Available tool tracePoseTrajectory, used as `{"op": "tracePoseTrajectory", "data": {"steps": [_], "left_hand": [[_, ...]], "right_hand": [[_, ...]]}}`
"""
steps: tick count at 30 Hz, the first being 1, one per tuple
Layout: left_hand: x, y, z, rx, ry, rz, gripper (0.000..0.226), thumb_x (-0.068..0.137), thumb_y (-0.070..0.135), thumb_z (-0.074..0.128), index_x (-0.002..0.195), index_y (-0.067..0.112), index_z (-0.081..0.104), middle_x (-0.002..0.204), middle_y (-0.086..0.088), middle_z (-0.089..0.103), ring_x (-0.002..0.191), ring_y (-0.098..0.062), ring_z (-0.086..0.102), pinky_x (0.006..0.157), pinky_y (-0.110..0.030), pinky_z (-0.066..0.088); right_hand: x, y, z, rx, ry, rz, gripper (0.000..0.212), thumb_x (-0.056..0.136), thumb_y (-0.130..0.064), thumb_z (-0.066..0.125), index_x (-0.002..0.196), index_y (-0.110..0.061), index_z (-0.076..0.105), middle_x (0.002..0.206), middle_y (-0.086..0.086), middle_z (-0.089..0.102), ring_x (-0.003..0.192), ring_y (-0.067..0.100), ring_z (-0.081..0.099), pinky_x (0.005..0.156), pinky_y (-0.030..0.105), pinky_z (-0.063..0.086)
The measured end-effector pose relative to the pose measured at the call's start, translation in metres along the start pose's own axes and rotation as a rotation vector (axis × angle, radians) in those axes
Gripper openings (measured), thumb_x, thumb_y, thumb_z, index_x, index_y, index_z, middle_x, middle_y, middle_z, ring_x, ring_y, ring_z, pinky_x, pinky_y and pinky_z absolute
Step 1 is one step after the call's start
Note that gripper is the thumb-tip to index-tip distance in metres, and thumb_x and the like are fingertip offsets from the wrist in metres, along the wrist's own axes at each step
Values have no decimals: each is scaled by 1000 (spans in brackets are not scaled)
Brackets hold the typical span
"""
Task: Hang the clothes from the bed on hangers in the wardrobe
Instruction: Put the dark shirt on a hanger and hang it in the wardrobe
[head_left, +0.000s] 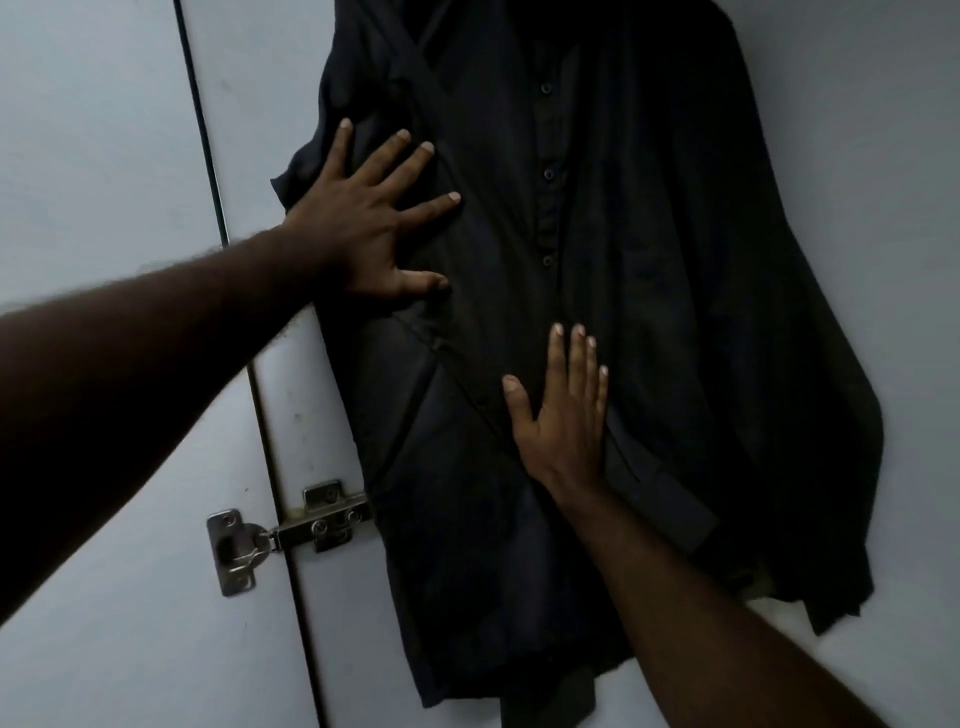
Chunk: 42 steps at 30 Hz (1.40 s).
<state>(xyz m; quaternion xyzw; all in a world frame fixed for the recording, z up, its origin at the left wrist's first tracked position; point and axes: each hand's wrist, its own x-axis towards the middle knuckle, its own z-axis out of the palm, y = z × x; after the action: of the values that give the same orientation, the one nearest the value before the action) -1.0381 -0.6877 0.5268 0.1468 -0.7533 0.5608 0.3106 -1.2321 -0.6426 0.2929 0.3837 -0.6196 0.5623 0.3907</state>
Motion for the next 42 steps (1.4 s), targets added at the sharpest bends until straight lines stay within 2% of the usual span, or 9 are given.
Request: {"op": "tracePoseTrajectory", "data": {"steps": [12,16,19,21,24,28,31,35,42], "left_hand": [[-6,9,-15,11,-116,-28,96,74,85,5,155,34,10,163,-11,2,150,-30,-1,114,-63,-7],[4,11,-32,64,-245,-47,87,80,82,23,154,35,16,162,-10,10,149,-29,8,115,-61,5],[30,12,-61,81,-76,-27,61,88,68,36,125,24,56,129,-9,53,123,-29,47,100,-44,33],[50,9,-78,53,82,-24,48,92,59,41,107,19,60,113,-7,59,111,-29,53,87,-39,37],[75,3,-86,-4,230,-41,43,91,55,44,103,16,59,111,-8,59,110,-30,53,86,-39,38],[102,-11,-85,-62,217,-96,55,93,57,39,133,21,50,144,-9,41,137,-27,34,113,-48,24],[116,-25,-79,-83,170,-142,66,96,59,34,152,26,25,161,-11,16,149,-26,9,120,-52,5],[136,-37,-73,-121,179,-192,72,95,64,27,155,27,12,163,-11,6,151,-24,-2,120,-54,-2],[147,-43,-60,-225,153,-220,71,95,66,24,153,25,23,162,-12,11,151,-25,1,117,-59,-5]], "right_hand": [[-59,65,-18,-146,-194,75,77,98,-62,10,156,-12,9,164,8,8,152,20,3,123,44,10],[-49,66,-34,-109,-235,60,83,92,-68,22,153,-11,27,160,12,24,149,28,18,121,43,11],[-15,63,-49,-87,-159,29,69,89,-61,37,128,-8,59,136,13,53,130,33,46,117,44,24],[20,55,-59,-117,-117,-50,61,87,-57,41,118,-11,63,128,10,58,124,30,52,116,45,28],[83,28,-81,-192,-116,-200,69,85,-61,37,132,-15,56,141,8,52,134,25,45,119,42,21],[168,-24,-113,-228,-213,-293,83,79,-69,31,148,-23,35,155,4,32,145,20,27,119,42,23],[227,-58,-131,-125,-207,-334,71,82,-54,48,144,-19,40,148,7,40,137,24,40,111,42,36],[301,-99,-144,-78,0,-353,50,95,-40,46,140,-18,45,142,8,47,130,26,46,106,47,39],[374,-153,-131,-54,-81,-289,70,90,-66,23,145,-26,39,147,3,46,135,24,44,110,49,35]]}}
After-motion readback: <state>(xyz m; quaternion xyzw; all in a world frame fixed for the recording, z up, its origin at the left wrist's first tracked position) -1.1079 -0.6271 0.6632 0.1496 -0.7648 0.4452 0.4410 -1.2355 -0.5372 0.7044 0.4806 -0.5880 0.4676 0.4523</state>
